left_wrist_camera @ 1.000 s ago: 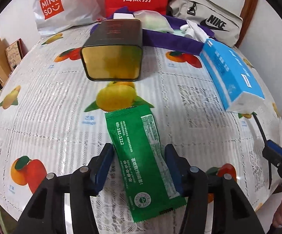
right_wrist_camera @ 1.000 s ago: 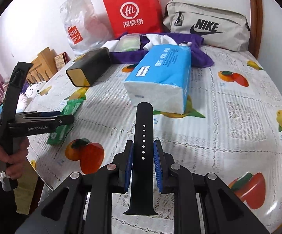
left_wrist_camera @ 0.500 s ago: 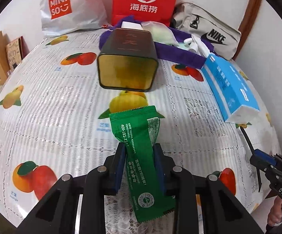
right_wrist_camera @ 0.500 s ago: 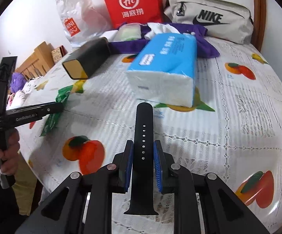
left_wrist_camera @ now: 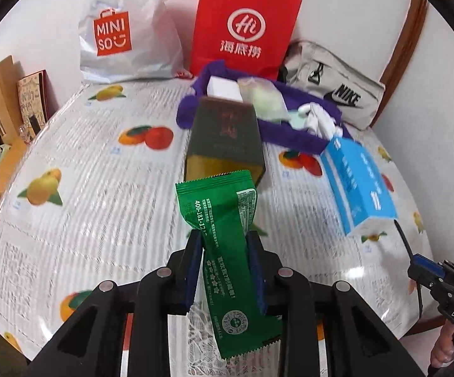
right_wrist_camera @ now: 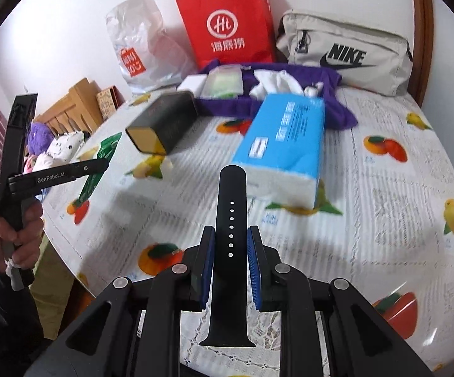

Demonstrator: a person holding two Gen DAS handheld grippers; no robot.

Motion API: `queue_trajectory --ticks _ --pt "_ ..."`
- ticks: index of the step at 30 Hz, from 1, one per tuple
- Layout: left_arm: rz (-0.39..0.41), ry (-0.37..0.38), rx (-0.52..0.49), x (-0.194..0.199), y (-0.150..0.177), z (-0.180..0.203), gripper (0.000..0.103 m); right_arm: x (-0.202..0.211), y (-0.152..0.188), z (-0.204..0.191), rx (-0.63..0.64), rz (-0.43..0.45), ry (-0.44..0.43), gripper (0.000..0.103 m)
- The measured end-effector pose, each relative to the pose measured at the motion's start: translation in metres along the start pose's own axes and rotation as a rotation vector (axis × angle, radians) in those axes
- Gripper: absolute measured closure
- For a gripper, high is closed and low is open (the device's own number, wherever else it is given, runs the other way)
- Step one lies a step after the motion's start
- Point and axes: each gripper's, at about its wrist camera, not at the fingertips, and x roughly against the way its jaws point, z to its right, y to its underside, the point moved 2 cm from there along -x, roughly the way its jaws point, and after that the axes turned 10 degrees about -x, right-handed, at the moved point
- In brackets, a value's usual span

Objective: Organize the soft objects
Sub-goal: 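Carry the green sachet with the left tool to the purple towel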

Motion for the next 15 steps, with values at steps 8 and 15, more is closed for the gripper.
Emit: queue_trajectory --ticks 8,15 --pt "0.025 -0.005 0.013 0.005 -0.031 -0.01 0.076 0.008 -0.04 -0.001 0.012 0.056 0.014 0.082" --pt "0.038 0.02 0.009 -0.001 -0.061 -0.01 0.076 0.001 -0.082 0.005 -0.009 0.112 0.007 0.082"
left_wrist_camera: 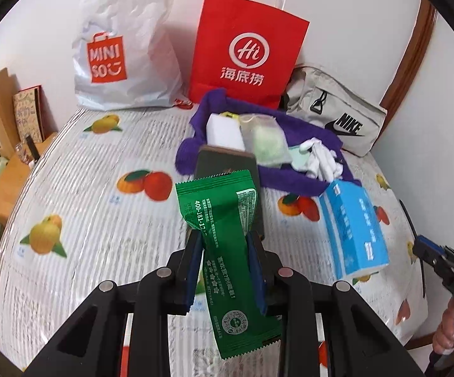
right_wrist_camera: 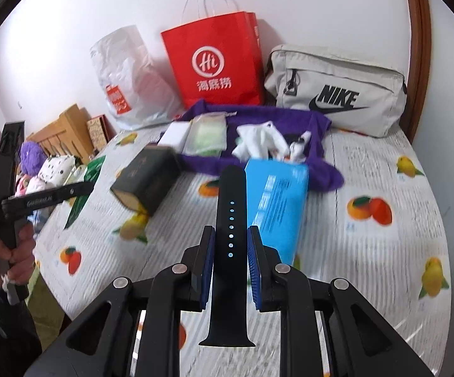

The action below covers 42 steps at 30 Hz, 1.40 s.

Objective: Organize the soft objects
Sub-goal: 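Carry the green sachet with the left tool to the purple towel, then lower the sachet onto the towel and open the left tool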

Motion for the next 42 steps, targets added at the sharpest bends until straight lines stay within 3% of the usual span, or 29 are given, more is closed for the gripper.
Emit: queue_trajectory --ticks 5,19,31,42 --pt "-0.001 0.05 0.007 -0.009 -0.02 0.003 0.076 -0.012 -0.033 0.004 -0.014 0.026 0.001 0.082" --pt "-0.005 0.067 -0.015 -0.037 -0.072 0.004 0.076 -0.064 -0.105 0.025 -0.006 0.044 0.048 0.082" --pt "-0.045 0.074 -0.041 -0.085 -0.107 0.004 0.075 -0.142 -0.149 0.039 -0.001 -0.025 0.052 0.082" --pt "-0.088 0.084 -0.046 -0.127 -0.138 0.0 0.075 -0.194 -0.154 0.046 0.024 -0.131 0.082 0.082"
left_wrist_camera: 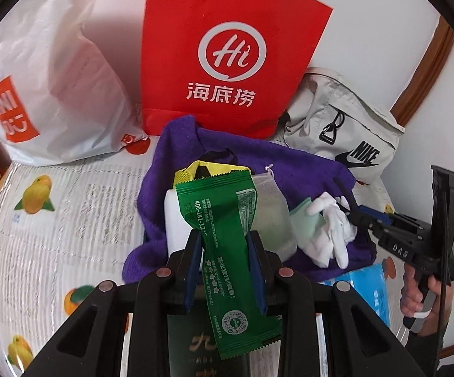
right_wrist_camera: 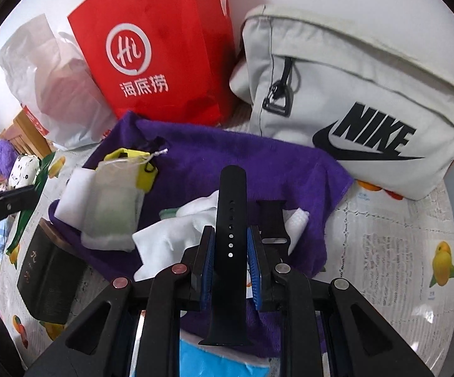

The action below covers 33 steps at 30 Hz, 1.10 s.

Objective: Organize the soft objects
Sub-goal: 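Lower the sachet onto the towel and open the left tool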

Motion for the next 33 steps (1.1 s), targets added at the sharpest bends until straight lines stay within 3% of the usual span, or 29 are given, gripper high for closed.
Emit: queue_trajectory --ticks 15,20,22,25,27,29,33 --pt "-0.048 0.019 0.017 -0.05 -0.031 -0.003 0.075 -0.028 0.006 0.0 0.043 -0.069 -0.009 0.081" --pt "-0.061 -0.008 -0.016 -0.063 -0.035 -0.002 0.071 -0.021 0.005 0.0 0.024 -0.065 -0.039 0.065" --pt "-0.069 -0.023 -0.032 -0.069 -0.036 -0.001 0.07 -0.013 0.003 0.001 0.009 -0.038 -0.038 0.063" --pt "-0.07 -0.009 -0.028 -0.073 -0.037 -0.001 0.058 -0.002 0.001 0.0 0.007 -0.006 -0.046 0.056" --pt "-0.065 0.005 -0.025 -0.071 -0.039 0.0 0.044 0.007 0.0 0.0 -0.001 0.019 -0.042 0.054" --pt "-0.057 -0.022 -0.035 -0.069 -0.041 0.002 0.038 0.014 -0.001 0.0 -0.007 0.034 -0.039 0.054" --pt "-0.044 -0.078 -0.061 -0.06 -0.042 0.004 0.038 0.026 0.0 0.001 -0.022 0.059 -0.019 0.054"
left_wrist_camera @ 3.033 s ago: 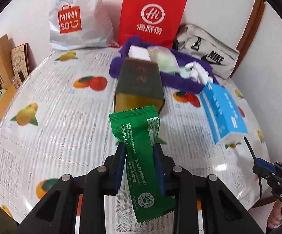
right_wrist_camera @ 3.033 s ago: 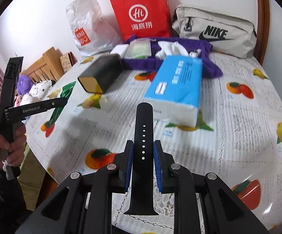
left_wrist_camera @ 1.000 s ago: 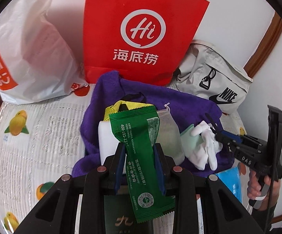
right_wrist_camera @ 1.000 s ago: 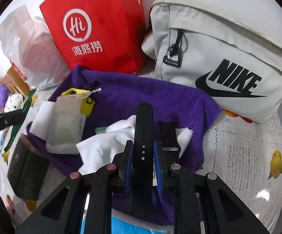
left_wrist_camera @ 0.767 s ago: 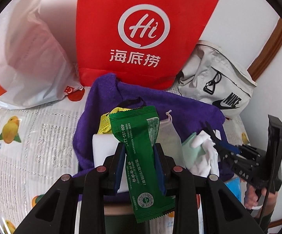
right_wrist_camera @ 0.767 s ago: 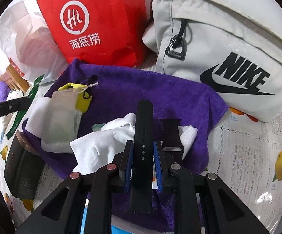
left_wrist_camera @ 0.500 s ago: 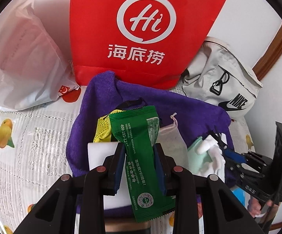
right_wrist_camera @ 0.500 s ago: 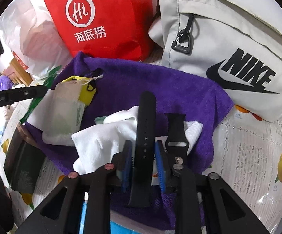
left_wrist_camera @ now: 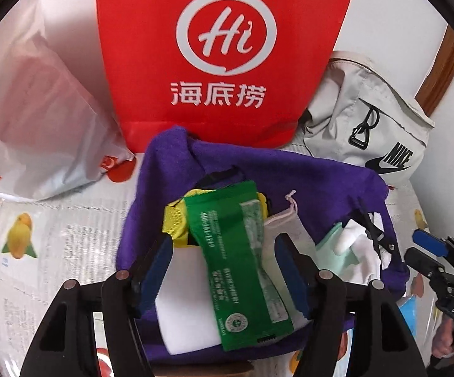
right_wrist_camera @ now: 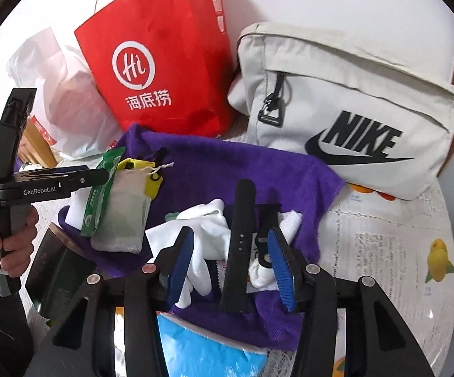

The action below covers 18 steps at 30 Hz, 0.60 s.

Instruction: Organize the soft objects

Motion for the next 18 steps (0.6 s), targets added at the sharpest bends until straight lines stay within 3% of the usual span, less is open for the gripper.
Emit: queue_trajectory --ticks 4,11,13,15,16,18 --pt "0.016 0.002 0.001 0.017 0.003 0.001 0.036 0.011 0.005 0.0 -0.026 -0.006 0.015 0.053" --pt "0.058 -0.015 -0.019 0.06 0.025 0.01 0.026 0.042 0.025 -0.01 -0.014 0.007 0.074 0.038" --pt "0.063 -0.022 -0.022 0.071 0.033 0.014 0.025 0.049 0.03 -0.013 -0.019 0.005 0.066 0.038" --pt "0.068 -0.025 -0.022 0.085 0.042 0.017 0.02 0.059 0.038 -0.015 -0.049 -0.002 0.058 0.03" --pt "0.075 -0.025 -0.022 0.093 0.049 0.02 0.019 0.062 0.041 -0.016 -0.057 0.0 0.06 0.021" --pt "0.092 -0.03 -0.025 0.11 0.062 0.024 0.015 0.075 0.052 -0.021 -0.049 0.035 0.099 0.018"
